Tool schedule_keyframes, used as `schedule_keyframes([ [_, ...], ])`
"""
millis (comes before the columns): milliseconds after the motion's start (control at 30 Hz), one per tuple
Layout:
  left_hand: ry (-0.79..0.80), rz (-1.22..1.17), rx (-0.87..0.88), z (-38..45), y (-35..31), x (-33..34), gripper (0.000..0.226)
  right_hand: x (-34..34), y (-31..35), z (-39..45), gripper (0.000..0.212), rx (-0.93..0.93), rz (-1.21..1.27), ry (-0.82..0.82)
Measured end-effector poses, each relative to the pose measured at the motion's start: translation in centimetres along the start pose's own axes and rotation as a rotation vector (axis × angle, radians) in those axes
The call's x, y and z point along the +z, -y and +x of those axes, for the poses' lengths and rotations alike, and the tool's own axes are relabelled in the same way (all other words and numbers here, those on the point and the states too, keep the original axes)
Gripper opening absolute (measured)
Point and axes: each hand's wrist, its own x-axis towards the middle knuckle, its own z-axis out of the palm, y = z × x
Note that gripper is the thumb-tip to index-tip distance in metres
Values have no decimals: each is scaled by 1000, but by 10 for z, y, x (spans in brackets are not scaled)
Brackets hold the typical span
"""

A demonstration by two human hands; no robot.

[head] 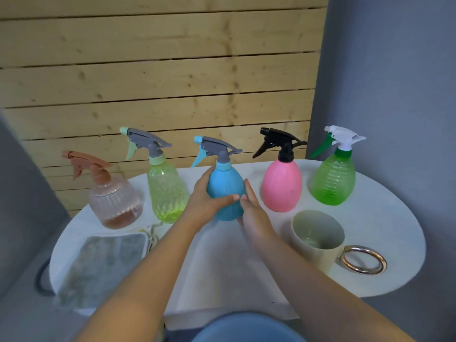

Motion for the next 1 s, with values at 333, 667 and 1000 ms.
schedule_keyframes([
  [333,-99,196,-89,-39,-36,10,68,-5,27,-34,43,59,-83,-36],
  [667,-100,185,-90,-59,-80,58,47,-74,84,-77,39,-108,-524,-231],
  [1000,110,231,-120,1,-93,100,73,-112,104,-25,38,-42,-842,-69],
])
